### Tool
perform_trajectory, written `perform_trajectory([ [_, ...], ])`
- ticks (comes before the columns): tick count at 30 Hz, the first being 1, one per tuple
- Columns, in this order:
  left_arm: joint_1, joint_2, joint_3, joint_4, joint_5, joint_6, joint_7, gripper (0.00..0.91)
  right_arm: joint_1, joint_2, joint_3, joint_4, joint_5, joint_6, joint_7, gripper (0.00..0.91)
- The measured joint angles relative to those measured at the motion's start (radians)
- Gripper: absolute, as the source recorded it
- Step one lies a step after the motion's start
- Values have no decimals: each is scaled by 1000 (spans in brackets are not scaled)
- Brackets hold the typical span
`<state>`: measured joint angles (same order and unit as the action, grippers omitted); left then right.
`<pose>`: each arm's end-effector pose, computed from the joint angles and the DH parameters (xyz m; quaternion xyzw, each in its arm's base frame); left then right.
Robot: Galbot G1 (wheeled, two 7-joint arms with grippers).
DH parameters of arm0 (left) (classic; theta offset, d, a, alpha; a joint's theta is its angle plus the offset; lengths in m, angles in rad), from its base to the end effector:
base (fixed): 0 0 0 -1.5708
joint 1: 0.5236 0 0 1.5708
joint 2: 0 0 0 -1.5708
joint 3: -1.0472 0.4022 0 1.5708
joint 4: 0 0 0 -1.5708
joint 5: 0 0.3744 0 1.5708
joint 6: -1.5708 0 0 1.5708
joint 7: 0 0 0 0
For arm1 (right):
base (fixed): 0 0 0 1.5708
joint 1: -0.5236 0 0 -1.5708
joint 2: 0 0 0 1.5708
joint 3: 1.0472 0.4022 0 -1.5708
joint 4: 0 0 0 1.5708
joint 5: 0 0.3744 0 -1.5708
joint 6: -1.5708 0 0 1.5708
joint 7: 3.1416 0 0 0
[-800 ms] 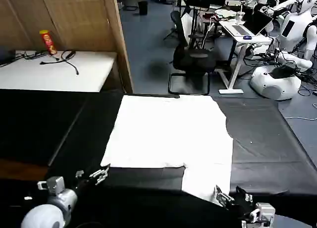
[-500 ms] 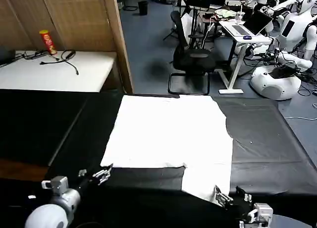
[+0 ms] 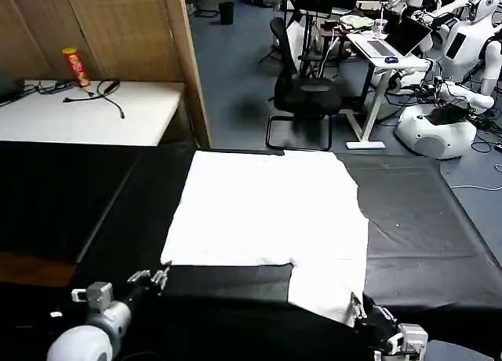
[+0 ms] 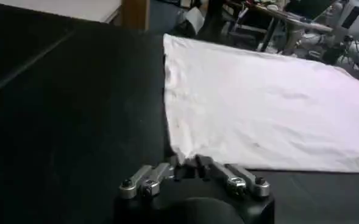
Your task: Fold and organize the clothes.
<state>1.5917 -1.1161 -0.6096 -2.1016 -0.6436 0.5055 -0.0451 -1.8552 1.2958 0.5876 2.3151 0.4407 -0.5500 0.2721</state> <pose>0.1825 0.1183 -0.3196 -0.0783 -0.9563 0.0756 0.2712 0.0900 -0.0573 -0.2942 -0.0386 -0.9467 -0.0349 0.3180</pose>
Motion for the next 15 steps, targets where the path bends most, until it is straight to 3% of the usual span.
perform_trajectory([
  [9, 102, -13, -30, -93, 7, 8, -49, 0, -106, 5, 24, 84, -15, -2, 14, 0],
  [15, 169, -39, -43, -149, 2, -37, -47, 0, -62, -21, 68, 76, 71, 72, -46, 0],
])
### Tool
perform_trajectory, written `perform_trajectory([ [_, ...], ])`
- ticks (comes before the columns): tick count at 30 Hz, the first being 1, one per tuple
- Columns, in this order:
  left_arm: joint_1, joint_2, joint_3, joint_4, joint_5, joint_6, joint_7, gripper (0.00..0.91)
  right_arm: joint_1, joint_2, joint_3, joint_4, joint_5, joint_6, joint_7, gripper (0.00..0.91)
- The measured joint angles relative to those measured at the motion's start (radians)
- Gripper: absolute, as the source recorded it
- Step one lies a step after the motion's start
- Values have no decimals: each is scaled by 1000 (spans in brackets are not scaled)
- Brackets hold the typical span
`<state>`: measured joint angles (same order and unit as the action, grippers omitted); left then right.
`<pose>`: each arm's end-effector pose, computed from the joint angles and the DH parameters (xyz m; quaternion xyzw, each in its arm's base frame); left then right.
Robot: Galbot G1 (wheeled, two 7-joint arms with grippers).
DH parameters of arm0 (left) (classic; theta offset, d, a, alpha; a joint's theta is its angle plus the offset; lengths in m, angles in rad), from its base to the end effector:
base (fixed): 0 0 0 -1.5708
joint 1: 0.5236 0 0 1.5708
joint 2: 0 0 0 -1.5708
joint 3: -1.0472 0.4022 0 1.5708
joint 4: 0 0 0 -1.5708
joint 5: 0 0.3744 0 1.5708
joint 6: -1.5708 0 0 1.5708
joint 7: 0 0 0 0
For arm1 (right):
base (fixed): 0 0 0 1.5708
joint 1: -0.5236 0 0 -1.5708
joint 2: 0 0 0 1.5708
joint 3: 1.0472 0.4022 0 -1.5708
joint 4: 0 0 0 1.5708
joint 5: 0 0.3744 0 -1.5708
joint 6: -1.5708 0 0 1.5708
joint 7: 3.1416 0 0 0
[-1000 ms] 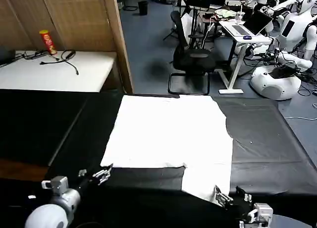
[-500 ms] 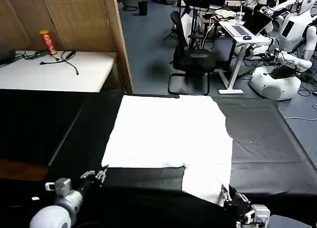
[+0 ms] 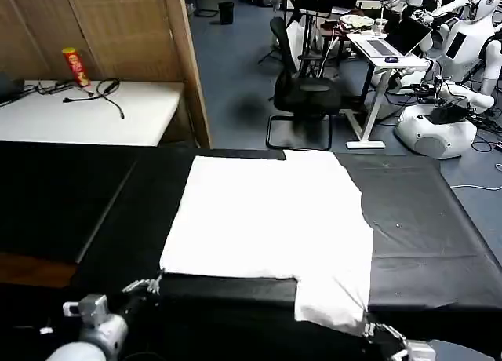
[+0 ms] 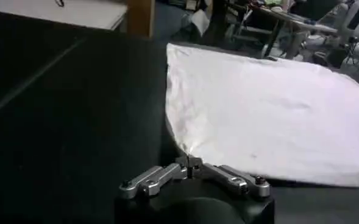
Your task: Fold and organize the clothes.
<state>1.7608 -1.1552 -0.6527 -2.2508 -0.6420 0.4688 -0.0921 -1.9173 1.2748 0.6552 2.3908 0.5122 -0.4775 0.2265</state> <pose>0.1283 0.1016 -0.2929 -0.0601 -0.9592 0.0864 0.2626 0.0768 -0.0695 -0.2665 -0.0238 -0.9596 -0.0604 0.2737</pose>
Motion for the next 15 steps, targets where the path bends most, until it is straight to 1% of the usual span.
perform_trajectory([
  [5, -30, -25, -5, -3, -16, -35, 4, 0, 91, -46, 56, -44, 65, 72, -61, 0],
  [8, -64, -40, -2, 8, -16, -48, 4, 0, 154, -83, 65, -96, 80, 104, -80, 0],
  [11, -108, -58, 9, 29, -2, -61, 1, 0, 231, -118, 56, -169, 90, 123, -95, 0],
  [15, -169, -75, 34, 74, 46, -71, -2, 0, 354, -151, 20, -269, 91, 125, -100, 0],
])
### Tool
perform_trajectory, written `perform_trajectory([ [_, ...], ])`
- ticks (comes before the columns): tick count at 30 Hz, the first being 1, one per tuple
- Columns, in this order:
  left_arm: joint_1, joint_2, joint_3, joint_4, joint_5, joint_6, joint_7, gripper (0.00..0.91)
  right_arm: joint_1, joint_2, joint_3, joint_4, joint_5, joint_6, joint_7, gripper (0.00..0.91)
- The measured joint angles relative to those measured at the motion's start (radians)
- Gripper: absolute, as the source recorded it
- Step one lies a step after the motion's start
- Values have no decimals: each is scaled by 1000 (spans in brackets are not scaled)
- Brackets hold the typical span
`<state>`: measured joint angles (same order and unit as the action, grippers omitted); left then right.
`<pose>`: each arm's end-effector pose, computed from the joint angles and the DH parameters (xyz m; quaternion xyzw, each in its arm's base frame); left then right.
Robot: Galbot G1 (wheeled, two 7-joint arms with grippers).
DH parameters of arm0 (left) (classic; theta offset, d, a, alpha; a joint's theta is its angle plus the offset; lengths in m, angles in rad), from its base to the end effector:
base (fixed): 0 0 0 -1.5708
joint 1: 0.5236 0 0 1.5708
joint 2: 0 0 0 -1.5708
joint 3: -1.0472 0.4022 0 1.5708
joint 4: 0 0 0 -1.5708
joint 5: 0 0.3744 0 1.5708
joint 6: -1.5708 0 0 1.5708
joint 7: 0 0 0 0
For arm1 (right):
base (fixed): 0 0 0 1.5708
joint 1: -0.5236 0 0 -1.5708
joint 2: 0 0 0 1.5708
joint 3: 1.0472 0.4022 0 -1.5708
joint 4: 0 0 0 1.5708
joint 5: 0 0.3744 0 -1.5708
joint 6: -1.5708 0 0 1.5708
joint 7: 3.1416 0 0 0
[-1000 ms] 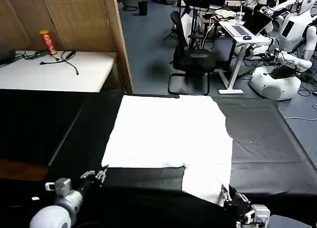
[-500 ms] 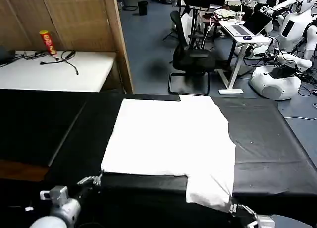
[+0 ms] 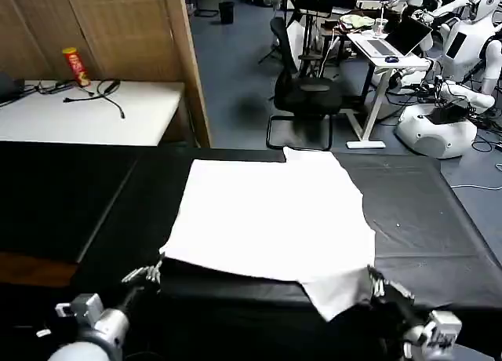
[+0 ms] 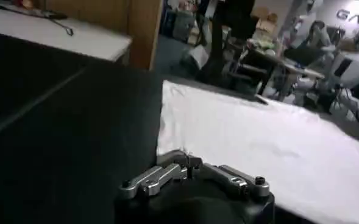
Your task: Fold and organize the clothes.
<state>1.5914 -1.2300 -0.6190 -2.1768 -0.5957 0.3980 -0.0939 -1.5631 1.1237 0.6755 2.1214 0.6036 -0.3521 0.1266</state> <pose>0.1750 0.0908 -0.3026 -0.0400 -0.9772 0.1053 0.1799 0.1929 -0.1327 -0.2993 0.0057 -0.9858 -0.0502 0.1605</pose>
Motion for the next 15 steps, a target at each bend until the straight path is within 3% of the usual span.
perform_trajectory([
  [15, -254, 49, 96, 231, 51, -6, 7, 0, 378, -41, -170, -336, -36, -5, -28, 0],
])
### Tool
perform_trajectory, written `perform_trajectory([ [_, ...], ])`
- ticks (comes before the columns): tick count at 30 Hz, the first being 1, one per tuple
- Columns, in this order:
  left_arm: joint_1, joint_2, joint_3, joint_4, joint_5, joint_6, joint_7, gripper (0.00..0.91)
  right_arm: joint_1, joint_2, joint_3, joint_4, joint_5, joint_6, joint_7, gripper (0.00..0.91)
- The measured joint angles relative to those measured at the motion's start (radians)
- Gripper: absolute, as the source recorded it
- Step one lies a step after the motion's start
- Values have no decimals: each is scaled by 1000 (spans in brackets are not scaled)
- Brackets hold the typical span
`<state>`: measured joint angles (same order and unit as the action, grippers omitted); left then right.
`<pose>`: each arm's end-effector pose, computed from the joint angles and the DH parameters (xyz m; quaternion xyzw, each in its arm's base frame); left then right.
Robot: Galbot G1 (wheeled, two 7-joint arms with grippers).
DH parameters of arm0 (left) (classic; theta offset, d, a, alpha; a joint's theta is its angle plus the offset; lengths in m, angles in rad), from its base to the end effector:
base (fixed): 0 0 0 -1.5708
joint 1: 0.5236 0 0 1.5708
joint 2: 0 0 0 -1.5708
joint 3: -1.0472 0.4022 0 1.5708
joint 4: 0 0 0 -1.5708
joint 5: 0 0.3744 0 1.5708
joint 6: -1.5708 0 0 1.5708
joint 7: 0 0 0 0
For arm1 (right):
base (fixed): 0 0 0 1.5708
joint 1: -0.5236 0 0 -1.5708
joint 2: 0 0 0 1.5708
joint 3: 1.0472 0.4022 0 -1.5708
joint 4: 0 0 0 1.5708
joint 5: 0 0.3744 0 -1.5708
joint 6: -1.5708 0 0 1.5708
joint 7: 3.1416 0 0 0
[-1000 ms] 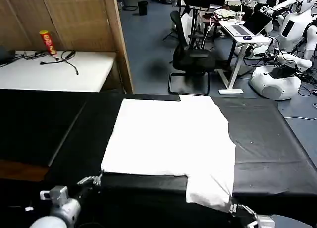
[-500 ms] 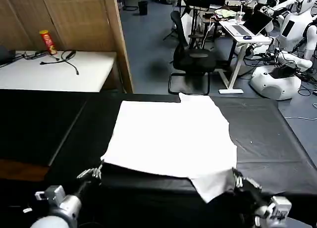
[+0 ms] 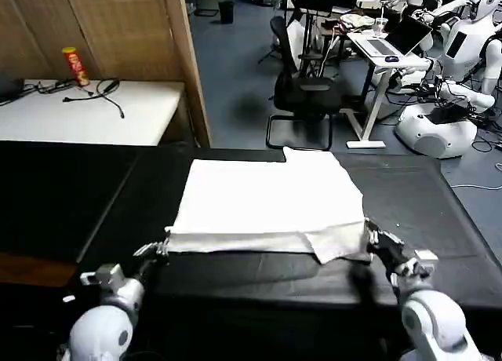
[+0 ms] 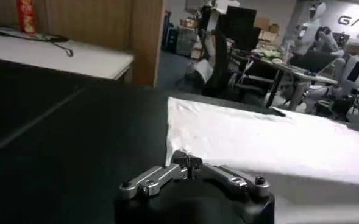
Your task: Fold and organize the clothes.
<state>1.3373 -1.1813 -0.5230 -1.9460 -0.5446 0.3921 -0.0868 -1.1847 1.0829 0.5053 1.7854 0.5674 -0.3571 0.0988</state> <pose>0.2636 0.1004 -0.3346 -0.0455 -0.9816 0.0643 0.1738 0.3228 -0.1452 -0.3354 0.0171 -0.9867 -0.0256 0.1594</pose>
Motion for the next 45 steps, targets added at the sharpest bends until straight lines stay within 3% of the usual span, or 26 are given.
perform_trajectory([
  [3, -50, 14, 17, 46, 0, -2, 4, 0, 39, 0, -16, -41, 8, 5, -25, 0],
  [4, -65, 17, 22, 60, 1, -3, 4, 176, 43, 0, -16, -47, 10, 5, -36, 39],
  [5, -80, 17, 28, 72, 2, 1, 2, 878, 44, -1, -15, -49, 10, 5, -50, 878],
  [12, -103, 22, 23, 89, 41, 3, 20, 878, -46, -33, 27, 37, -40, -12, -123, 878],
  [17, -50, 35, 4, 53, 65, 8, 34, 878, -164, -36, 70, 136, -66, -19, -122, 878],
  [22, 17, 40, -9, 24, 54, 16, 43, 878, -234, -33, 79, 157, -81, -17, -126, 878],
  [23, 28, 40, -10, 23, 49, 17, 45, 878, -237, -32, 79, 157, -81, -16, -126, 868],
  [24, 38, 40, -10, 23, 47, 17, 47, 878, -240, -31, 79, 156, -81, -16, -126, 761],
  [25, 43, 38, -10, 24, 44, 18, 49, 878, -243, -30, 79, 155, -82, -16, -126, 741],
  [26, 47, 35, -11, 26, 39, 19, 50, 848, -246, -29, 79, 153, -84, -16, -125, 683],
  [27, 50, 33, -11, 29, 35, 20, 51, 566, -249, -28, 79, 150, -84, -16, -123, 653],
  [28, 52, 32, -12, 32, 34, 20, 53, 468, -253, -26, 79, 147, -85, -16, -121, 653],
  [29, 53, 31, -12, 36, 33, 20, 55, 332, -256, -24, 80, 145, -86, -16, -120, 585],
  [30, 53, 30, -12, 40, 32, 20, 56, 117, -260, -21, 80, 142, -87, -16, -118, 546],
  [31, 53, 28, -12, 42, 32, 19, 57, 10, -263, -19, 80, 139, -87, -16, -117, 439],
  [33, 53, 27, -13, 48, 20, 15, 63, 0, -266, -13, 80, 135, -89, -14, -115, 176],
  [35, 52, 27, -14, 53, 7, 14, 69, 0, -272, -11, 80, 137, -88, -11, -109, 88],
  [38, 53, 27, -12, 52, -11, 15, 66, 0, -283, -15, 84, 152, -81, -15, -93, 49],
  [45, 109, 59, -16, -15, -76, 53, -10, 0, -363, -50, 127, 243, -28, -93, -13, 39],
])
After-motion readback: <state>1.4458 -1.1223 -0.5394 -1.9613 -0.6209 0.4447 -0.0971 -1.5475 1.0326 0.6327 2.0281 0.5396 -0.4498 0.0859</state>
